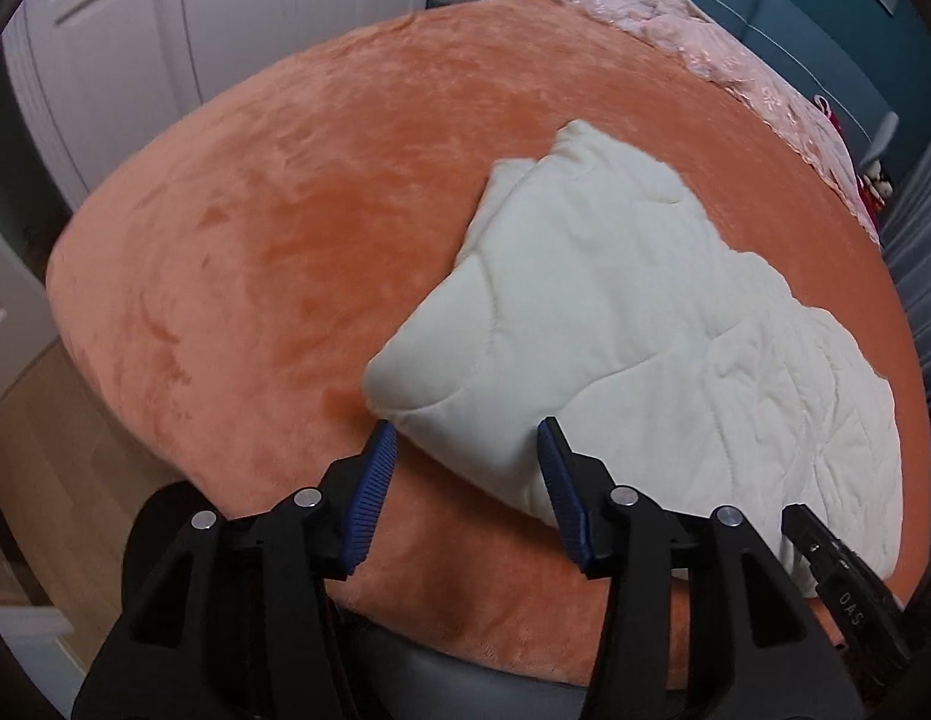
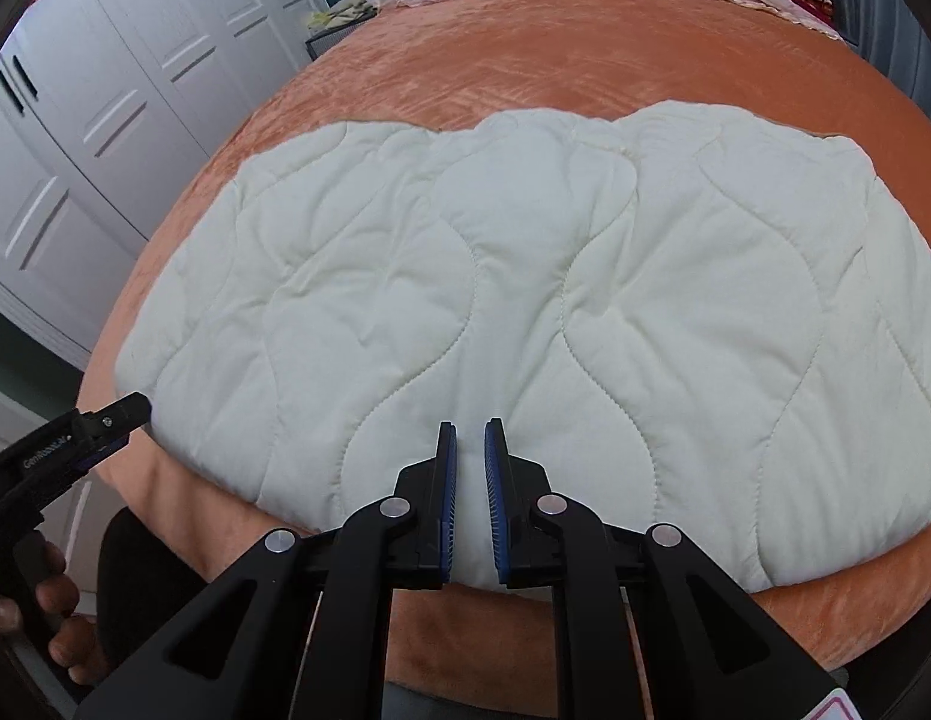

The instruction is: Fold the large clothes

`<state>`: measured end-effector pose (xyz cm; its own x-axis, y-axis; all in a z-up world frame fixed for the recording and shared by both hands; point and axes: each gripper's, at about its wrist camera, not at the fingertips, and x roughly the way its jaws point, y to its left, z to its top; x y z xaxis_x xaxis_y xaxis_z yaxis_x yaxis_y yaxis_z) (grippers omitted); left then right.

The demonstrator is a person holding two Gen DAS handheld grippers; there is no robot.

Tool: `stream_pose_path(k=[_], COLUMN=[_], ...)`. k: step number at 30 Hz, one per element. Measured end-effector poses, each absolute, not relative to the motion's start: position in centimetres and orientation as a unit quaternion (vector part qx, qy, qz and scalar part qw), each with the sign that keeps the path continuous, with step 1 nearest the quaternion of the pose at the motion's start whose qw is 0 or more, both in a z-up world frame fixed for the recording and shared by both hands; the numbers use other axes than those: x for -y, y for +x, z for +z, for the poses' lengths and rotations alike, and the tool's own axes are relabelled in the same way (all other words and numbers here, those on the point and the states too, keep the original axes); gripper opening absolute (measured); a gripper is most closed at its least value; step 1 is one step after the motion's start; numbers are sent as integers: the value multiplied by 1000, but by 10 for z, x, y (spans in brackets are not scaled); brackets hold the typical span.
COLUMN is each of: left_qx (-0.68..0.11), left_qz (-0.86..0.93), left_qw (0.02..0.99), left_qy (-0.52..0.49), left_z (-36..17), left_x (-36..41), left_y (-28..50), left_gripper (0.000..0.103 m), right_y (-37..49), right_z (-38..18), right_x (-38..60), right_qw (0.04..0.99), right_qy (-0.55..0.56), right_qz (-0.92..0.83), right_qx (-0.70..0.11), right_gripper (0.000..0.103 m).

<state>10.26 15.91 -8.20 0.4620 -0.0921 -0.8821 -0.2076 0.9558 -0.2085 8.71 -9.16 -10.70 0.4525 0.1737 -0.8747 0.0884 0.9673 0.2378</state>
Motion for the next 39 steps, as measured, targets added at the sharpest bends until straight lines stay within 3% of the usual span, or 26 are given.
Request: stream_pose_path(k=[5, 6, 10, 13, 14, 16, 17, 18, 19, 21, 30, 39], left_qx=[-516, -521, -536, -535, -535, -534, -531, -527, -522, -515, -474, -425], left_qz=[4, 0, -19, -24, -28, -35, -34, -36, -39, -51, -123, -233], left_qw=[821, 814, 792, 797, 798, 802, 808, 814, 819, 823, 855, 872], left_qy=[-244, -255, -291, -278, -276, -264, -251, -243, -236, -236, -168, -64], left_z=[-101, -105, -124, -122, -121, -114, -109, -102, -95, -81, -9, 50], left_x=[-172, -170, -160, -147, -142, -132, -129, -126, -125, -128, -81, 30], left_y=[106, 110, 123, 129, 131, 133, 132, 131, 129, 128, 106, 83], left_gripper=[64, 72, 84, 84, 82, 57, 53, 38, 29, 23, 17, 17], right_y=[91, 92, 93, 92, 92, 90, 87, 82, 77, 64, 59, 12], right_z=[-116, -117, -123, -125, -125, -120, -115, -109, -104, -98, -125, -65], right_x=[93, 94, 99, 101, 100, 100, 100, 100, 99, 99, 108, 191], right_qw=[840, 839, 837, 837, 837, 837, 838, 838, 839, 838, 816, 832], right_qy=[124, 128, 147, 151, 150, 152, 153, 154, 153, 148, 171, 195], right_qz=[28, 28, 33, 34, 34, 29, 23, 21, 23, 27, 35, 0], right_qx=[-527, -527, -526, -525, -525, -524, -524, -523, -522, -525, -551, -520], right_gripper=[12, 12, 11, 10, 9, 9, 7, 7, 7, 7, 4, 5])
